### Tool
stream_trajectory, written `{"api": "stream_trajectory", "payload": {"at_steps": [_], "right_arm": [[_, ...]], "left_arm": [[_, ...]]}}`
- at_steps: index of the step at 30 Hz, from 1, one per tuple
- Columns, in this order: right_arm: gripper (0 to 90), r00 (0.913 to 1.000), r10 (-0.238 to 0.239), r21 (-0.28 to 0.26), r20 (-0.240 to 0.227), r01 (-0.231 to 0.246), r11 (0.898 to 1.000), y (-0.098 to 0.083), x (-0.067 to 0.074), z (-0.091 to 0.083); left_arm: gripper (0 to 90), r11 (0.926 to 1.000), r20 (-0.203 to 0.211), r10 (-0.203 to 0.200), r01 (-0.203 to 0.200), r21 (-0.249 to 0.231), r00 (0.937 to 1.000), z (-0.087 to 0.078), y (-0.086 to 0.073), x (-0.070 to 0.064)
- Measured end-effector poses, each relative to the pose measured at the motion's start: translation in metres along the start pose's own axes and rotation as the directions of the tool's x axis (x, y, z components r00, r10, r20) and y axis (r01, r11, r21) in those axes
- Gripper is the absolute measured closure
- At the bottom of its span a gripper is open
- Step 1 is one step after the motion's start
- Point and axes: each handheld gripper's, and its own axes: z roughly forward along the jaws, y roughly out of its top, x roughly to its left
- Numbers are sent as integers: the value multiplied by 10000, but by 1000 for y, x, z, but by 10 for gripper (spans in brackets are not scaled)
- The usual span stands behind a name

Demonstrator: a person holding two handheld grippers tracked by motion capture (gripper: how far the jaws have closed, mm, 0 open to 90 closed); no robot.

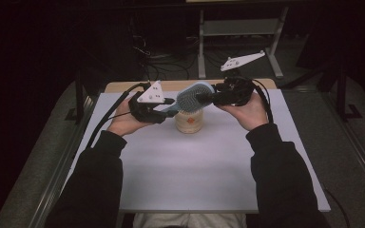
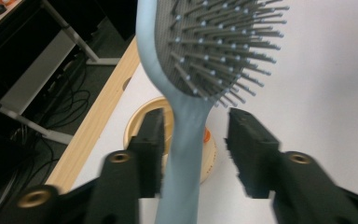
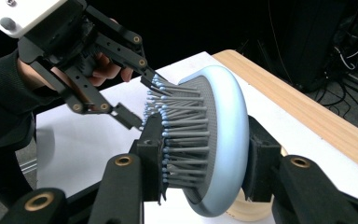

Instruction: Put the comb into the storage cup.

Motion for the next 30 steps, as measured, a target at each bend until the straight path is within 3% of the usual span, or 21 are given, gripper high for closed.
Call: {"api": "stream_trajectory", "payload": {"at_steps": [5, 8, 12, 13, 17, 19, 21, 26, 30], "right_arm": [[573, 10000, -3, -141, -10, 3, 9999, 6, 0, -5], [572, 9998, -73, -54, 186, 74, 10000, 12, -1, -8], [571, 9992, -141, 14, 371, 140, 9999, 20, -2, -12], [571, 9991, -137, 17, 392, 137, 9999, 22, -2, -13], [570, 9983, -276, 263, 516, 263, 9993, 30, -2, -16], [570, 9975, -371, 379, 606, 348, 9987, 34, -2, -17], [569, 9968, -430, 421, 667, 403, 9983, 37, -2, -18], [567, 9966, -384, 404, 722, 355, 9986, 41, -6, -20], [565, 9957, -339, 452, 868, 300, 9985, 43, -10, -21]], "left_arm": [[416, 9963, 349, -703, 719, -472, 9969, -5, -8, 5], [351, 9883, 643, -1211, 1264, -857, 9906, -8, -13, 9], [232, 9675, 1047, -2118, 2236, -1178, 9717, -12, -24, 17], [205, 9573, 1193, -2475, 2617, -1228, 9615, -11, -29, 20], [90, 9342, 1432, -3134, 3318, -1309, 9388, -12, -42, 24], [1, 9273, 1384, -3332, 3507, -1308, 9326, -12, -48, 26], [0, 9207, 1299, -3446, 3617, -1465, 9297, -14, -54, 24], [0, 9159, 1119, -3565, 3706, -1541, 9276, -20, -69, 22], [0, 9024, 975, -3840, 3956, -1709, 9182, -28, -81, 22]]}}
